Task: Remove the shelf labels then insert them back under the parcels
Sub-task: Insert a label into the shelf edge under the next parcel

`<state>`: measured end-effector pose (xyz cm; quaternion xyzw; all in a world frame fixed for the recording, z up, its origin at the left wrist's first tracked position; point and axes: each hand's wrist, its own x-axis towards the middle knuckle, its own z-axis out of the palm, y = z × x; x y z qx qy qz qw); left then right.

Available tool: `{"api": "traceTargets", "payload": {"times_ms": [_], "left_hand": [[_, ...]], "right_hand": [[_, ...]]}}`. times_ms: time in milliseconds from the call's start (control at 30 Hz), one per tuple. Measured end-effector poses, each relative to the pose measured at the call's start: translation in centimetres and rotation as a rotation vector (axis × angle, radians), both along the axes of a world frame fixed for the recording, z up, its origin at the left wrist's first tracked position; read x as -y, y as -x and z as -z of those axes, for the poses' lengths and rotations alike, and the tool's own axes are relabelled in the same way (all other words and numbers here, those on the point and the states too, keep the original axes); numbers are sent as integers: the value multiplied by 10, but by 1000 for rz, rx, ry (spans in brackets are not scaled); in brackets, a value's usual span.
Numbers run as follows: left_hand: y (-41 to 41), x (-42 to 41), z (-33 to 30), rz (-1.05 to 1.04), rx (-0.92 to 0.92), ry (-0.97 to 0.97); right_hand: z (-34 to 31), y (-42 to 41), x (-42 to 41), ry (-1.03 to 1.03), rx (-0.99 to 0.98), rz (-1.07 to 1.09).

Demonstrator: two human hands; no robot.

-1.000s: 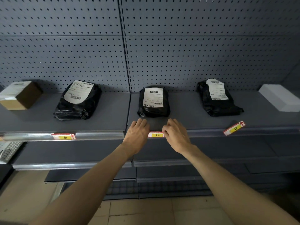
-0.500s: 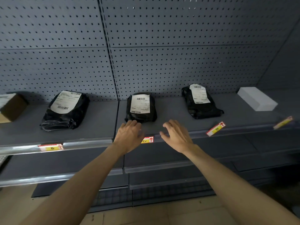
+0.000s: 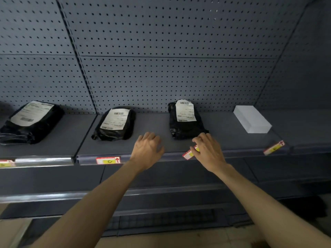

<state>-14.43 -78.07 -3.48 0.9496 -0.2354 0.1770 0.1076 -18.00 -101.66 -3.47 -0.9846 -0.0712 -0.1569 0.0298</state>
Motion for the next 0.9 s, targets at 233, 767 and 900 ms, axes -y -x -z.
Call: {"api": "traceTargets", "payload": {"times_ms": [233,767,900], "left_hand": [[11,85,32,16,-91,-46],[12,102,38,-39,-31,-175],[12,99,36,-30,-103,-194]], "right_hand": [[20,-6,48,-10,3,-126],[42,-6,56,-23,-64,-158],[39,-2,57,-91,-89,-183]]}}
